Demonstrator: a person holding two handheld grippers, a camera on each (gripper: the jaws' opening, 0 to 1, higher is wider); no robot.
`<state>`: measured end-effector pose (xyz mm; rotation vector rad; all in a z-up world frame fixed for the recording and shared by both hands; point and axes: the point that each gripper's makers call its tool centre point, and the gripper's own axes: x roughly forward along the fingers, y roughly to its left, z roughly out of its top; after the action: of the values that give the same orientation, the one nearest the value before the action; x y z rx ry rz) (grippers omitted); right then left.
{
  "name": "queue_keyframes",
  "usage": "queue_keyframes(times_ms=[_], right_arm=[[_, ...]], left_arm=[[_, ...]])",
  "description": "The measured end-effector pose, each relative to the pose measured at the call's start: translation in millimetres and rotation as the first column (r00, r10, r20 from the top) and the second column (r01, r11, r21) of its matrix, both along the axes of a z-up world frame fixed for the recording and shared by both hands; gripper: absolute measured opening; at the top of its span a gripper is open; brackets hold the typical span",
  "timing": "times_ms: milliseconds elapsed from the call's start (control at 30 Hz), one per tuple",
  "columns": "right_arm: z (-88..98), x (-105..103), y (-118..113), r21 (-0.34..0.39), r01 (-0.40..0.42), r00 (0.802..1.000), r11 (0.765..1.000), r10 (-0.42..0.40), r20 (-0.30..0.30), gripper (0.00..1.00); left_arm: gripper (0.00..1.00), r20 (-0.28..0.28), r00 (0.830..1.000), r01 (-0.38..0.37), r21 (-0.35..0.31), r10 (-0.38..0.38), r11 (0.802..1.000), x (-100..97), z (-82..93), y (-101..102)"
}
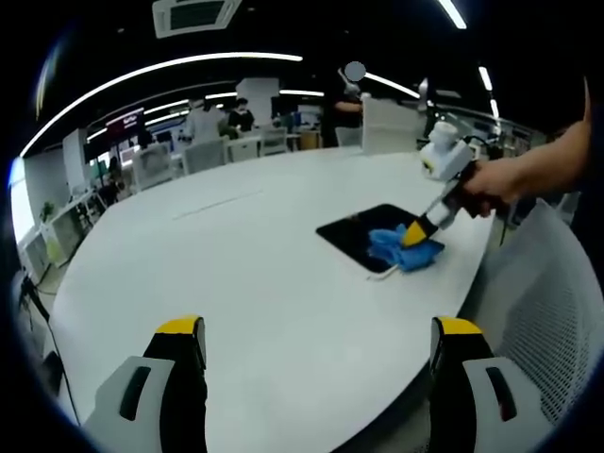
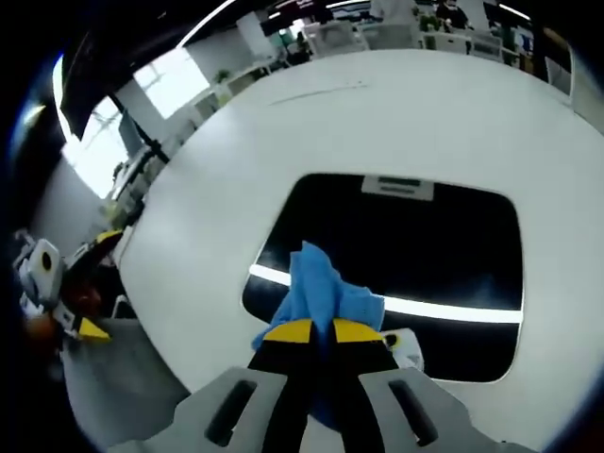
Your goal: Wipe the mirror surface with the cleaning cloth until all visible marks leave the cleaned area.
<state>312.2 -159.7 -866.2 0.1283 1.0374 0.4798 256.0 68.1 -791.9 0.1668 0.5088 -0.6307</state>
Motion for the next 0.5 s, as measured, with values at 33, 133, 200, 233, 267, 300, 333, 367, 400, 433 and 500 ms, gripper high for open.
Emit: queue_keyframes(times_ms=[33, 133, 200, 233, 267, 300, 333, 367, 400, 433, 500], right_arm=[[-0.3, 0, -2, 0.007, 0.008, 1.0, 1.0, -0.008, -0.004, 0.01], [-0.6, 0, -4, 0.015, 0.014, 1.0, 1.0, -0.014, -0.004, 0.01], [-0.6, 0, -6, 0.017, 0.017, 1.0, 1.0, -0.017, -0.006, 0.01], [-0.6, 1, -7, 0.018, 0.021, 1.0, 1.0, -0.021, -0.007, 0.01], [-0.7, 1, -8, 0.02, 0.024, 1.0, 1.0, -0.024, -0.009, 0.01], [-0.2, 0, -9, 0.022, 0.027, 1.0, 0.999, -0.027, -0.01, 0.01], [0.1, 0, -10, 0.025, 0.029, 1.0, 0.999, -0.029, -0.011, 0.01], [0.2, 0, -10, 0.029, 0.033, 0.999, 0.999, -0.032, -0.012, 0.01], [-0.3, 0, -11, 0.034, 0.036, 0.999, 0.999, -0.036, -0.014, 0.01], [-0.3, 0, -12, 0.035, 0.037, 0.999, 0.999, -0.036, -0.015, 0.01], [-0.2, 0, -11, 0.035, 0.034, 0.999, 0.999, -0.033, -0.016, 0.01]], left_arm=[[0.99, 0.0, 1.0, -0.001, 0.0, 0.001, 1.0, 0.2, -0.6, 0], [0.99, -0.001, 1.0, -0.002, -0.002, 0.002, 1.0, 0.0, 0.0, 0], [0.99, -0.002, 1.0, 0.0, 0.0, 0.0, 1.0, -0.4, 0.3, 0], [0.99, -0.003, 1.0, 0.0, 0.0, 0.0, 1.0, -0.4, 0.0, 0], [0.99, -0.003, 1.0, -0.001, -0.001, 0.001, 1.0, -0.3, -0.1, 0], [0.99, -0.003, 1.0, -0.001, -0.001, 0.001, 1.0, -0.1, -0.4, 0], [0.99, -0.003, 1.0, -0.001, -0.001, 0.001, 1.0, -0.1, -0.5, 0], [0.99, -0.003, 1.0, -0.002, -0.001, 0.002, 1.0, 0.1, -0.4, 0], [0.99, -0.003, 1.0, -0.002, -0.001, 0.002, 1.0, 0.1, -0.3, 0], [0.99, -0.003, 1.0, -0.004, -0.002, 0.004, 1.0, 0.2, -0.3, 1], [0.99, -0.003, 1.0, -0.004, -0.001, 0.004, 1.0, 0.4, -0.5, 1]])
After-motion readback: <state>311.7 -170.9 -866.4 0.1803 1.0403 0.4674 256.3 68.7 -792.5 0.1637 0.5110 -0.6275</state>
